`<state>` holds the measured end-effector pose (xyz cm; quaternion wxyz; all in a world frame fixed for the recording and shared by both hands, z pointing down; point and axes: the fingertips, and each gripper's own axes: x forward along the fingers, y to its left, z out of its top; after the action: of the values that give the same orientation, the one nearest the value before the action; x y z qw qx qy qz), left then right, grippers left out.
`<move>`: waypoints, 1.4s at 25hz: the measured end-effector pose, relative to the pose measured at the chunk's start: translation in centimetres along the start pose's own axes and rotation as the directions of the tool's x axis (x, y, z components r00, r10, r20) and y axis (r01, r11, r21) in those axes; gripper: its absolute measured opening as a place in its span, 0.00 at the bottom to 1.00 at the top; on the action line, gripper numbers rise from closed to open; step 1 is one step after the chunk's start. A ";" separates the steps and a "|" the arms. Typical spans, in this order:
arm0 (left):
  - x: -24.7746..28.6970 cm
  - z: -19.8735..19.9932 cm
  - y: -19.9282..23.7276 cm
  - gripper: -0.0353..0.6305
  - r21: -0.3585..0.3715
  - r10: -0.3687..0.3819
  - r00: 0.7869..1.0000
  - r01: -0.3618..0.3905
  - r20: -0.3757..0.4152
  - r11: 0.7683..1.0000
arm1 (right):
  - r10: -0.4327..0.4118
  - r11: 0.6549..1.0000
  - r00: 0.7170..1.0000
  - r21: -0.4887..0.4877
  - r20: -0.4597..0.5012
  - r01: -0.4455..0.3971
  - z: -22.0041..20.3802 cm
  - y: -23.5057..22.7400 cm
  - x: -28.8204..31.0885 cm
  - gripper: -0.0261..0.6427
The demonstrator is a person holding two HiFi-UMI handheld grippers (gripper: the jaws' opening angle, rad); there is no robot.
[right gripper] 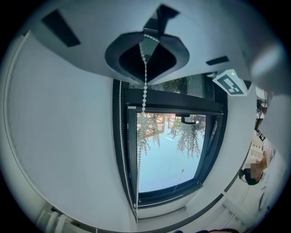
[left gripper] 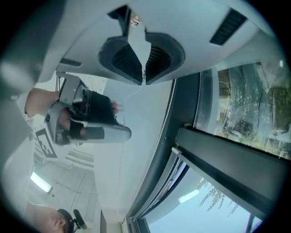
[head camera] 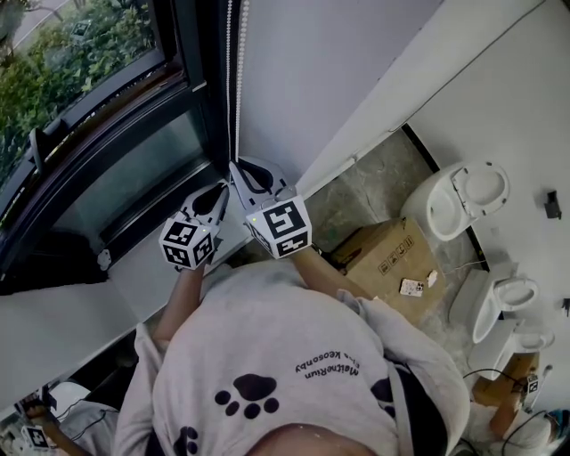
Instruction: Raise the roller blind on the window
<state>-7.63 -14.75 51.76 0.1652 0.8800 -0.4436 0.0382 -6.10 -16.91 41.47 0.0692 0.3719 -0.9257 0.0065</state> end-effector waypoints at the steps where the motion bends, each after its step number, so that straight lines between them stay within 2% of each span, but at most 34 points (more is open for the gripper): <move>1: -0.3 0.7 -0.1 0.07 0.009 0.002 1.000 -0.002 0.017 1.000 | -0.003 1.000 1.000 -0.003 0.000 0.003 0.0 0.0 0.0 0.06; 3: -0.7 1.9 -0.5 0.08 0.033 -0.003 0.999 0.002 0.040 0.999 | -0.007 1.000 1.000 -0.005 -0.001 0.007 0.0 0.0 0.0 0.06; 4: -0.8 2.4 -0.8 0.12 0.046 -0.012 0.999 0.010 0.046 0.999 | -0.008 1.000 1.000 -0.005 -0.001 0.008 0.0 -0.1 0.0 0.06; 5: -0.9 2.8 -1.2 0.22 0.058 -0.024 0.999 0.021 0.049 0.998 | -0.009 1.000 1.000 -0.004 -0.001 0.009 0.0 -0.1 0.0 0.06; 6: -1.0 3.1 -1.5 0.25 0.069 -0.036 0.998 0.032 0.049 0.997 | -0.009 1.000 1.000 -0.003 -0.002 0.009 0.0 -0.2 0.1 0.06; 11: -1.7 4.6 -3.0 0.25 0.087 -0.079 0.994 0.073 0.071 0.994 | -0.021 1.000 1.000 -0.006 -0.008 0.021 -0.2 -0.5 0.2 0.06; 15: -2.4 5.5 -5.2 0.27 0.110 -0.154 0.987 0.148 0.049 0.983 | -0.037 0.999 0.999 -0.011 -0.009 0.037 -0.1 -1.0 0.1 0.06; 17: -2.7 5.6 -6.2 0.30 0.111 -0.190 0.981 0.185 0.036 0.977 | -0.043 0.999 0.999 -0.013 -0.012 0.042 -0.1 -1.3 0.1 0.06; 21: -3.4 6.1 -7.3 0.31 0.098 -0.216 0.975 0.210 0.046 0.973 | -0.048 0.999 0.999 -0.015 -0.015 0.048 -0.1 -1.5 0.0 0.06; 24: -3.8 6.6 -7.3 0.32 0.103 -0.205 0.977 0.198 0.057 0.975 | -0.049 0.998 0.999 -0.028 -0.022 0.048 -0.1 -1.5 -0.2 0.06; 27: -3.9 7.7 -6.7 0.31 0.101 -0.160 0.982 0.150 0.099 0.983 | -0.065 0.997 0.997 -0.045 -0.029 0.063 -0.1 -1.6 -0.6 0.06; 29: -4.0 8.5 -6.2 0.23 0.107 -0.129 0.983 0.115 0.130 0.988 | -0.089 0.994 0.996 -0.059 -0.023 0.088 0.1 -1.7 -1.0 0.07; 31: -4.1 9.2 -6.0 0.17 0.116 -0.108 0.983 0.091 0.151 0.989 | -0.107 0.992 0.994 -0.067 -0.019 0.106 0.2 -1.9 -1.4 0.15; 32: -4.1 9.5 -5.9 0.15 0.117 -0.099 0.982 0.081 0.160 0.990 | -0.115 0.991 0.993 -0.067 -0.017 0.113 0.2 -2.0 -1.6 0.18; 35: -4.0 10.3 -5.6 0.11 0.120 -0.070 0.980 0.048 0.188 0.992 | -0.147 0.987 0.989 -0.068 0.002 0.147 0.4 -2.4 -2.3 0.18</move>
<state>-6.43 -11.94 39.73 0.0721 0.9004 -0.4282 -0.0262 -2.83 -17.05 40.65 0.0834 0.4365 -0.8953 -0.0296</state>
